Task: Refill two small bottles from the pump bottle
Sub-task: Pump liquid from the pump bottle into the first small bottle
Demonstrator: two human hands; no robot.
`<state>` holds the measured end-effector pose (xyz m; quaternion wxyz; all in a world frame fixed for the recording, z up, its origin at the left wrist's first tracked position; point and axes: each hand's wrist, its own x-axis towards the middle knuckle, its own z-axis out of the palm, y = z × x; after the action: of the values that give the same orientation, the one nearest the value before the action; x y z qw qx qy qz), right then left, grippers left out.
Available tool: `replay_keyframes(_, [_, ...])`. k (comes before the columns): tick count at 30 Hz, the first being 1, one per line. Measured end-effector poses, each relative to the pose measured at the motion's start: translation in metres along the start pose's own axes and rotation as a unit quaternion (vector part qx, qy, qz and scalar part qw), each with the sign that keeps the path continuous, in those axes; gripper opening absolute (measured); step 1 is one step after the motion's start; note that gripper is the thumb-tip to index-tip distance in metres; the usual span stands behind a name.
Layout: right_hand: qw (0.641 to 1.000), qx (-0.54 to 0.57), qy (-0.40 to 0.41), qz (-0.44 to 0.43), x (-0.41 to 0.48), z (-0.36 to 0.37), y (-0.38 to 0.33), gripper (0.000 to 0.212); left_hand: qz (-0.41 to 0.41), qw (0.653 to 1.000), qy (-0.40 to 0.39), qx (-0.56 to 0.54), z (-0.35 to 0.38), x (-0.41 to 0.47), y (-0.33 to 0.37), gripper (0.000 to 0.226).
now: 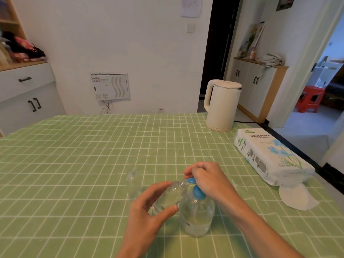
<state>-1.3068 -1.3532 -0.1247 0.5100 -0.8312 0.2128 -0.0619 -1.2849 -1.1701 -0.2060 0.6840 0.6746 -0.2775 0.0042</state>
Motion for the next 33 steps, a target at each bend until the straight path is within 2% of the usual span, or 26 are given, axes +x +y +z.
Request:
replay_keyframes(17, [1.000, -0.005, 0.003, -0.003, -0.002, 0.004, 0.002, 0.038, -0.021, 1.000, -0.004, -0.010, 0.002, 0.000, -0.003, 0.055])
replay_keyframes(27, [0.997, 0.071, 0.014, 0.004, 0.000, -0.002, -0.001, 0.031, -0.035, 0.999, 0.017, -0.029, -0.002, -0.001, -0.003, 0.059])
replay_keyframes(30, [0.992, 0.125, -0.003, -0.012, 0.000, -0.005, 0.000, 0.035, -0.034, 0.999, 0.019, -0.028, -0.007, -0.002, 0.002, 0.057])
replay_keyframes(33, [0.986, 0.166, -0.010, -0.033, -0.001, -0.007, 0.000, 0.051, -0.038, 0.998, 0.045, -0.028, -0.019, -0.004, 0.010, 0.057])
